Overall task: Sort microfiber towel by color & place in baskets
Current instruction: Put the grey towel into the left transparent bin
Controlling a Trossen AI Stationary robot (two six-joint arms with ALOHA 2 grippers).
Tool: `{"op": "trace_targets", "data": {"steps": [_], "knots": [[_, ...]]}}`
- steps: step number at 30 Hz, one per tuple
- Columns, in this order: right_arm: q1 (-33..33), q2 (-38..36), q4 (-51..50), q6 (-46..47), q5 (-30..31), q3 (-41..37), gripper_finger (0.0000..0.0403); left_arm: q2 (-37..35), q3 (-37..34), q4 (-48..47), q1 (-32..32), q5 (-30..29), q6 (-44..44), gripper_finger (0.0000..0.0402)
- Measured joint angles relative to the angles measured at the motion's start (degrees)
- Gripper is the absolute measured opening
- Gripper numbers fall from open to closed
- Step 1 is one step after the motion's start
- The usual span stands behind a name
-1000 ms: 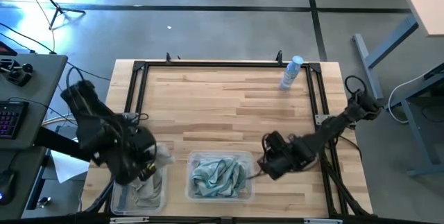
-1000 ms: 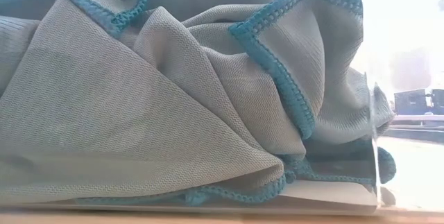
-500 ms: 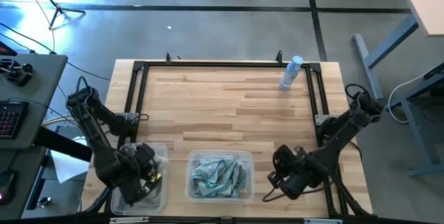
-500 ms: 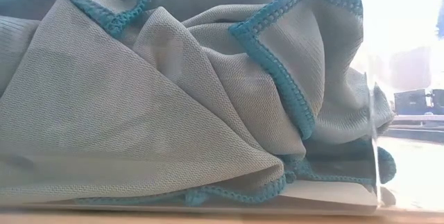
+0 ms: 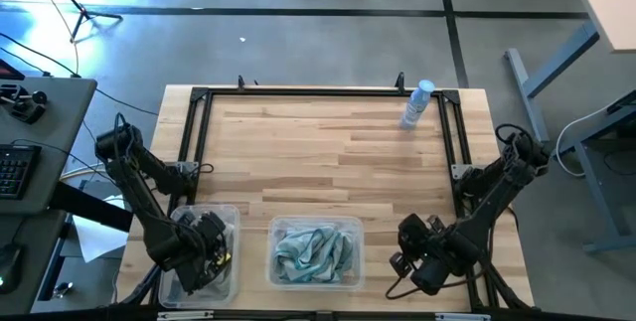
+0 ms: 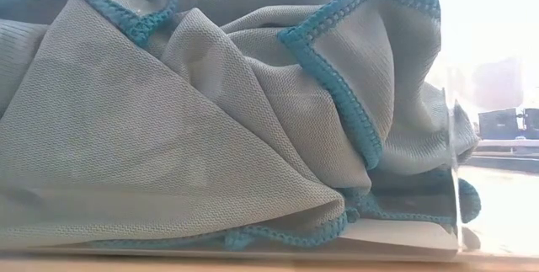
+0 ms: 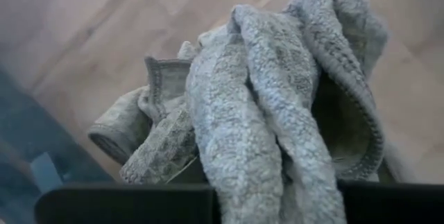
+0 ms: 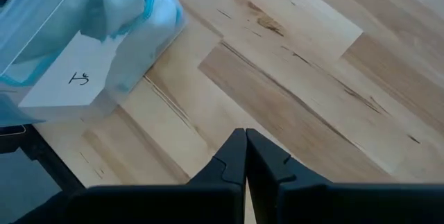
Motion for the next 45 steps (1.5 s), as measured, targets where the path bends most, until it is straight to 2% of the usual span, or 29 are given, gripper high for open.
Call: {"op": "trace_targets", "data": {"steps": [6,10,16,26,39,45], "knots": [[-0.2,0.0,0.0,0.0,0.0,0.0,0.0,0.0,-0.5,-0.2,0.0,0.7,-0.8,0.0038],[-0.2,0.0,0.0,0.0,1.3,0.0,0.0,0.0,-0.5,-1.2,0.0,3.5,-0.8,0.0047],[-0.2,0.0,0.2,0.0,4.1,0.0,0.0,-1.6,0.3,-1.4,0.0,6.2,-1.8,0.0086],[-0.2,0.0,0.5,-0.2,6.6,0.0,0.0,-10.6,1.4,-1.4,0.1,6.3,-0.9,0.0146],[-0.2,0.0,0.4,-0.6,6.6,0.0,0.0,-20.6,1.5,-1.5,0.1,5.8,2.5,0.015],[-0.2,0.0,0.5,-0.2,6.6,0.0,0.0,-24.3,1.5,-1.5,0.1,5.2,0.1,0.015]]}}
